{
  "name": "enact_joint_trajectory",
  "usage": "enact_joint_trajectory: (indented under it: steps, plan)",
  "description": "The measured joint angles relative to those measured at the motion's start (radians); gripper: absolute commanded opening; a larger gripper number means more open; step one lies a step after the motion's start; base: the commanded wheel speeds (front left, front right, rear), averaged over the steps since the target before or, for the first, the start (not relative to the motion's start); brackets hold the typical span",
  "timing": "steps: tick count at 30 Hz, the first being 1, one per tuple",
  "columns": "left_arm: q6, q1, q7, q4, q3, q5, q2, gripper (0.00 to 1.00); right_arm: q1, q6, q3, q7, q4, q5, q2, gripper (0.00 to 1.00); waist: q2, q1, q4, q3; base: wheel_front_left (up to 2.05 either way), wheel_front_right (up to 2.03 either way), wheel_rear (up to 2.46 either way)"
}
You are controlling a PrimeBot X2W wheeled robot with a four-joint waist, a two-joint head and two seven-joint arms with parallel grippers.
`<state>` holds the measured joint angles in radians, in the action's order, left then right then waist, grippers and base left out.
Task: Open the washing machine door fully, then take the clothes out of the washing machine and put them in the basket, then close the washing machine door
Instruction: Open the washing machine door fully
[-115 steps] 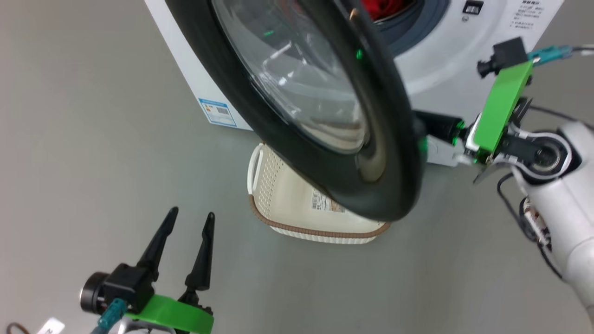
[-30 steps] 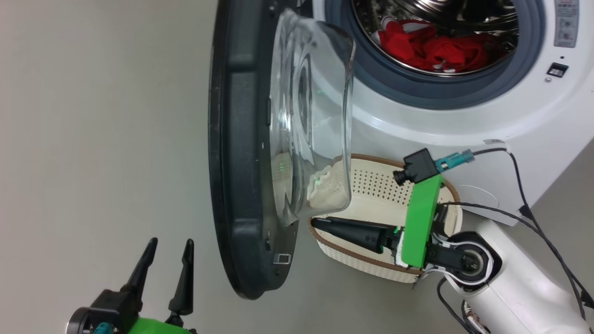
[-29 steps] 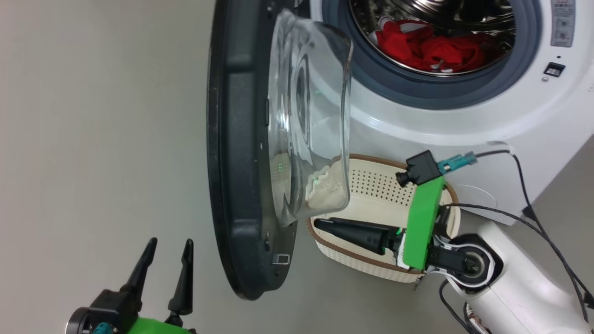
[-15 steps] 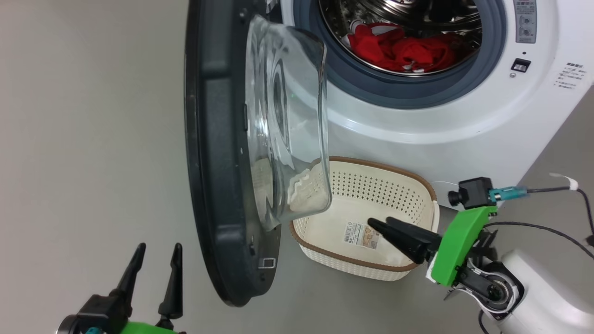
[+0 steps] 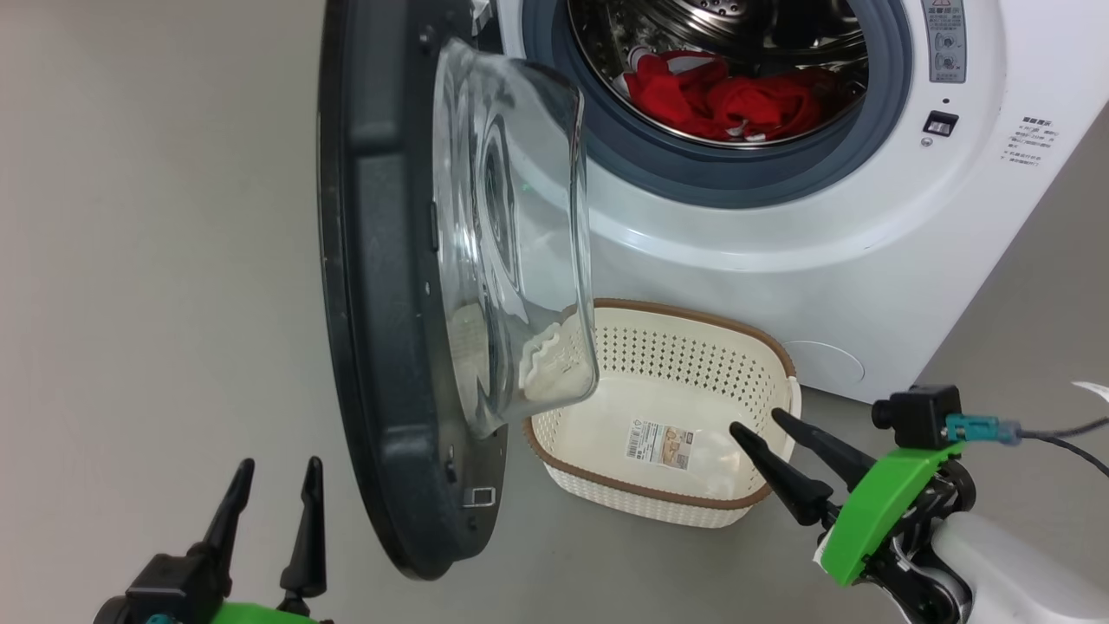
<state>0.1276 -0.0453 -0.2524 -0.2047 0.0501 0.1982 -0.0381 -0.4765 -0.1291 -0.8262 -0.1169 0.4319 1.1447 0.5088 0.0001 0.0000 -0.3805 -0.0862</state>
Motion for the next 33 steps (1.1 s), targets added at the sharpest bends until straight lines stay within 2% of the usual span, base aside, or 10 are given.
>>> enact_joint_trajectory:
  steps: [3, 6, 14, 15, 21, 29, 33]
  plan:
    - [0.000, 0.000, 0.000, -0.001, -0.009, 0.000, 0.000, 1.00, -0.004, 0.000, -0.026, -0.098, 0.040, -0.055, 0.000, 1.00, 0.0000, 0.0000, 0.003, 0.003, 0.00, 0.00, 0.00]
    - [0.000, 0.000, 0.000, -0.001, -0.015, 0.000, 0.000, 1.00, -0.019, 0.000, -0.022, -0.129, 0.073, -0.117, -0.003, 1.00, -0.0001, 0.0000, 0.006, 0.004, 0.00, 0.00, 0.00]
    - [0.000, 0.000, 0.000, 0.000, -0.021, 0.000, 0.000, 1.00, 0.037, 0.000, 0.299, -0.133, -0.010, -0.413, -0.079, 1.00, 0.0000, 0.0000, 0.014, 0.002, 0.00, 0.00, 0.00]
    - [0.000, 0.000, 0.000, 0.000, -0.021, 0.000, 0.000, 1.00, 0.037, 0.000, 0.299, -0.133, -0.010, -0.413, -0.079, 1.00, 0.0000, 0.0000, 0.014, 0.002, 0.00, 0.00, 0.00]
    - [0.000, 0.000, 0.000, 0.004, -0.021, 0.000, 0.000, 1.00, 0.158, 0.000, 0.506, -0.133, -0.093, -0.586, -0.161, 1.00, 0.0000, 0.0000, 0.010, 0.004, 0.00, 0.00, 0.00]
    - [0.000, 0.002, 0.000, 0.004, -0.014, 0.000, 0.000, 1.00, 0.286, 0.000, 0.612, -0.133, -0.127, -0.716, -0.223, 1.00, -0.0001, 0.0000, -0.002, 0.017, 0.00, 0.00, 0.00]
    - [0.000, 0.008, 0.000, 0.004, -0.012, 0.000, 0.000, 1.00, 0.317, 0.000, 0.644, -0.133, -0.130, -0.732, -0.245, 1.00, 0.0000, 0.0000, -0.005, 0.020, 0.00, 0.00, 0.00]
